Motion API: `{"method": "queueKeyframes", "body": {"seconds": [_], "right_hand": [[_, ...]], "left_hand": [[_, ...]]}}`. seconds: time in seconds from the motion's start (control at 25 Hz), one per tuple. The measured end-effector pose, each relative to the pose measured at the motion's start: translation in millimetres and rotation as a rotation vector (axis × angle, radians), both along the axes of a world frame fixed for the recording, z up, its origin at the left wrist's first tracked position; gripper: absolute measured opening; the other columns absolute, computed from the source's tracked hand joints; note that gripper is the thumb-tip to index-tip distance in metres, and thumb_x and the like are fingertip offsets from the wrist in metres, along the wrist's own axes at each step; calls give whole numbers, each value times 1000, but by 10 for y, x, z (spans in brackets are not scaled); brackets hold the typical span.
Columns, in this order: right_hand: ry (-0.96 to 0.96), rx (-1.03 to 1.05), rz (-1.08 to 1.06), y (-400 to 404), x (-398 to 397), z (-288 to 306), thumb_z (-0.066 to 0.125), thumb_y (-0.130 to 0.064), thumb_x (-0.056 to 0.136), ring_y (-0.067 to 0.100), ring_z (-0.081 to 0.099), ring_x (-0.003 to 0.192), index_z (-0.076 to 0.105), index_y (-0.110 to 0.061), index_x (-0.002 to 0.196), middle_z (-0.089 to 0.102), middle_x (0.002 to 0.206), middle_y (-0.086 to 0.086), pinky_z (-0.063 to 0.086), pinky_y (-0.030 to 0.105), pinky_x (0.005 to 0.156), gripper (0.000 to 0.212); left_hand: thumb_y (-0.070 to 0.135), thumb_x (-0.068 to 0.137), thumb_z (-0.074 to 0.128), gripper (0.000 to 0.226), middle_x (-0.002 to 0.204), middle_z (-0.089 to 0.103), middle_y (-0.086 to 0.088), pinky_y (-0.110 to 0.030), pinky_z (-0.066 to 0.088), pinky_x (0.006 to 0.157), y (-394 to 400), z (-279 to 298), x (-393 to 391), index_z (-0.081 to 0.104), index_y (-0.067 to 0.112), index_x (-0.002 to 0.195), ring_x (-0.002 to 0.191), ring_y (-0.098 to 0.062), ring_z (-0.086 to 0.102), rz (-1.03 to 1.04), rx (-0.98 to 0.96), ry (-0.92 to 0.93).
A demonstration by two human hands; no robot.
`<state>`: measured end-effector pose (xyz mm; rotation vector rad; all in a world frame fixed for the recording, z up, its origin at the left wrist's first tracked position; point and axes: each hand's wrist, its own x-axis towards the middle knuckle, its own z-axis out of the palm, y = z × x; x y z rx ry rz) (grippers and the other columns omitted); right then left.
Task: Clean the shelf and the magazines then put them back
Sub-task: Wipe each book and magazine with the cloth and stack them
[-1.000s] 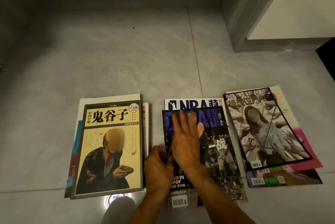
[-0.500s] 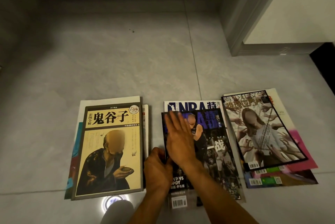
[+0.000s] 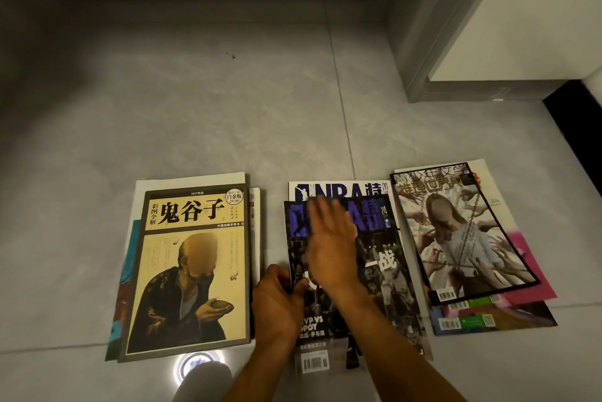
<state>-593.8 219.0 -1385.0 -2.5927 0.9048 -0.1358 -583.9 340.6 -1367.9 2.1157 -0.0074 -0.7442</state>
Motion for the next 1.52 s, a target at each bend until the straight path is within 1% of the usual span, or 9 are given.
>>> {"method": "queueKeyframes", "body": {"seconds": [0.16, 0.44, 0.72, 0.84, 0.96, 1.16, 1.36, 1.44, 1.52], "right_hand": [[13, -61, 349, -195, -158, 48, 51, -4, 89, 18, -1, 148, 16, -26, 153, 8, 161, -4, -9, 39, 117, 76], [90, -83, -211, -710, -431, -22, 45, -23, 96, 28, -1, 149, 12, -16, 155, 7, 162, 9, 4, 45, 121, 68], [-8, -91, 538, -80, -160, 2, 59, -16, 88, 28, 9, 148, 25, -25, 151, 19, 160, 3, 8, 52, 119, 72], [8, -166, 383, -458, -111, 64, 70, -15, 77, 32, 36, 133, 45, -30, 142, 37, 151, 0, 30, 54, 107, 71], [-85, -24, 231, -341, -40, 138, 65, -4, 77, 26, 41, 121, 55, -27, 134, 41, 146, -2, 38, 45, 99, 63], [-206, 181, 398, 108, -812, 68, 50, 2, 77, 10, 40, 114, 65, -29, 119, 54, 133, -13, 43, 34, 93, 54], [-212, 12, 662, 220, -1296, 40, 60, -14, 75, 10, 44, 115, 72, -36, 99, 61, 123, -17, 46, 32, 91, 34], [-206, -104, 535, -23, -910, 39, 72, -8, 68, 20, 44, 118, 71, -33, 102, 59, 127, -10, 43, 45, 94, 42], [-205, 42, 179, -247, -434, 82, 70, 0, 72, 26, 42, 121, 70, -28, 106, 53, 134, -2, 39, 48, 101, 45]], "left_hand": [[18, 81, 75, 20, 83, 67, 2, -41, 58, 77, -15, 17, -1, 56, 22, 85, 79, -15, 66, -8, -18, 9], [21, 81, 75, 21, 87, 68, 3, -40, 60, 73, -32, 22, -13, 55, 24, 85, 83, -16, 68, 6, -30, 16], [11, 88, 66, 12, 80, 66, 1, -27, 54, 70, 10, 82, 37, 58, 19, 85, 79, -16, 66, -75, -36, -27], [11, 93, 59, 16, 85, 68, 1, -27, 56, 68, 65, 123, 36, 59, 24, 85, 80, -10, 67, -74, -102, 15], [10, 96, 53, 16, 86, 68, -2, -23, 51, 64, 59, 108, 57, 61, 18, 85, 80, -13, 66, -17, -114, 41], [12, 99, 46, 20, 88, 67, -8, -35, 54, 74, 19, 69, 77, 62, 11, 86, 84, -21, 65, 81, -167, 131], [14, 97, 52, 16, 85, 66, -1, -25, 50, 70, 13, 51, 93, 60, 14, 83, 83, -13, 63, 14, -103, 56], [14, 97, 53, 16, 84, 65, -1, -25, 48, 67, -27, 61, 108, 60, 13, 83, 81, -14, 62, 25, -73, 78], [13, 97, 53, 15, 85, 66, -1, -27, 50, 68, -58, 72, 132, 62, 12, 85, 81, -14, 63, 55, -60, 118]]}}
